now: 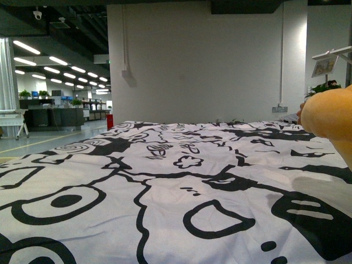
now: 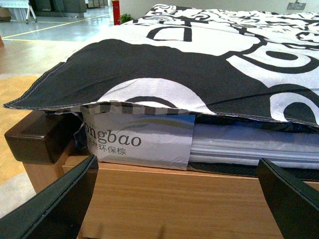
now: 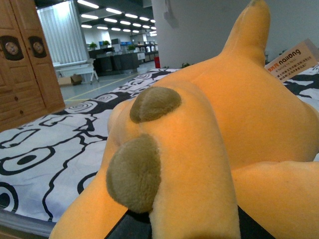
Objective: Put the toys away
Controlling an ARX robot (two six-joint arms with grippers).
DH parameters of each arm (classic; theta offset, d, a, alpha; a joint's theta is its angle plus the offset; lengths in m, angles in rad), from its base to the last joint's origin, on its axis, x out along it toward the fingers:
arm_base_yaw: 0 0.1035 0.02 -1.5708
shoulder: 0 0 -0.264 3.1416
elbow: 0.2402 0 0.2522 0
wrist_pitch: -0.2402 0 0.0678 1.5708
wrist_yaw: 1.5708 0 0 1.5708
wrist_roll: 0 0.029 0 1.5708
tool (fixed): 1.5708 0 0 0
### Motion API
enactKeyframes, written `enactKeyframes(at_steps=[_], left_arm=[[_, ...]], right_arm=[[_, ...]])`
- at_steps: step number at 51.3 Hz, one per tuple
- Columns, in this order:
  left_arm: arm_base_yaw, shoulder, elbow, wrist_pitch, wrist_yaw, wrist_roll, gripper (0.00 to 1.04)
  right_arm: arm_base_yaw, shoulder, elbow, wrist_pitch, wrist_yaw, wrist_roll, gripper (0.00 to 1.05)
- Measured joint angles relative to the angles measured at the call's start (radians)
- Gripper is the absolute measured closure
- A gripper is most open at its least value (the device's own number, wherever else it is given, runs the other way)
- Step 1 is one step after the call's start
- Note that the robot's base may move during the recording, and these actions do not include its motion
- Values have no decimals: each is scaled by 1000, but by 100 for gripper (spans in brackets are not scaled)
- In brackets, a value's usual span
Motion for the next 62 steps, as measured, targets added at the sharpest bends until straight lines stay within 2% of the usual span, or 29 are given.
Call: enactKeyframes(at_steps=[62], left_arm=[[0,0,0,0,0,0,6]], right_arm=[[5,-3,-3,0,3,-8,88]])
